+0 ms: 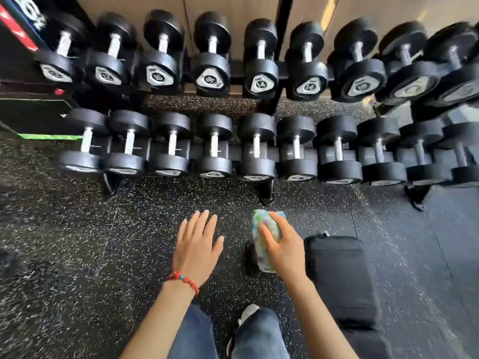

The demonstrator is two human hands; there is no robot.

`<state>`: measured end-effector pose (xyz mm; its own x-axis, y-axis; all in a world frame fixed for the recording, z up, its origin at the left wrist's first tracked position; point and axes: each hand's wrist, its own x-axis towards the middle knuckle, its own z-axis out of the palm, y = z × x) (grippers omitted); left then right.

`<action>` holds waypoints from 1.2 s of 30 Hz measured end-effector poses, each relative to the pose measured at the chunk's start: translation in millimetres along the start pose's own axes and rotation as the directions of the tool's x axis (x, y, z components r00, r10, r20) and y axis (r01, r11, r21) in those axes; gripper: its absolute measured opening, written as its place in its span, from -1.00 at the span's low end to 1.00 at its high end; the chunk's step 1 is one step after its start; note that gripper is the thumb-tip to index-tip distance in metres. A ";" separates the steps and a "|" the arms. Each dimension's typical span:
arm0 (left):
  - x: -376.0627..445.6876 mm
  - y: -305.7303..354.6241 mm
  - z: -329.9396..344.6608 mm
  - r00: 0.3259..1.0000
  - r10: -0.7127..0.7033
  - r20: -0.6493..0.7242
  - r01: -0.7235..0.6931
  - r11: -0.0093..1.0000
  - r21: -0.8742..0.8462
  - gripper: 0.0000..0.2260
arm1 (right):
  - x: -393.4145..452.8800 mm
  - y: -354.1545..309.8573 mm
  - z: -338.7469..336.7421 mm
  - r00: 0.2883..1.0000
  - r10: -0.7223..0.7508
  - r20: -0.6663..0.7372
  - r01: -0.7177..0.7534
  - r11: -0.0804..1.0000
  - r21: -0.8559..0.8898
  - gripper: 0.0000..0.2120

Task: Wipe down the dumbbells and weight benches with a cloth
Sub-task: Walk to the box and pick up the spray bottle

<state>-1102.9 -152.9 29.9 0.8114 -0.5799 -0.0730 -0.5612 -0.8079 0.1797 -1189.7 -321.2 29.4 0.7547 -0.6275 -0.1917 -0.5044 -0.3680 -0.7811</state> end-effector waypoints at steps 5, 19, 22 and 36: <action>-25.1 -78.5 -26.2 0.984 -0.156 -0.085 0.153 0.987 -0.040 -0.53 | 2.1 -64.2 65.8 0.980 -0.125 0.156 0.134 0.990 -0.045 -0.70; -136.5 -323.0 -80.1 0.776 -0.594 -0.210 0.578 0.804 -0.138 -0.52 | -46.3 -259.9 274.0 0.782 -0.348 0.517 0.416 0.909 -0.016 -0.70; -155.7 -358.3 -81.5 0.702 -0.680 -0.211 0.657 0.733 -0.178 -0.53 | -57.8 -289.3 308.5 0.721 -0.367 0.588 0.468 0.884 -0.022 -0.71; -152.4 -510.2 -93.6 0.513 -0.825 -0.237 0.813 0.555 -0.173 -0.62 | -37.3 -404.4 466.8 0.541 -0.381 0.750 0.591 0.807 -0.016 -0.69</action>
<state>-924.9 357.5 41.2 0.9179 0.3940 0.0469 0.3765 -0.9022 0.2105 -817.9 171.3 75.1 0.9152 0.3152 -0.2512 0.0322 -0.6784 -0.7340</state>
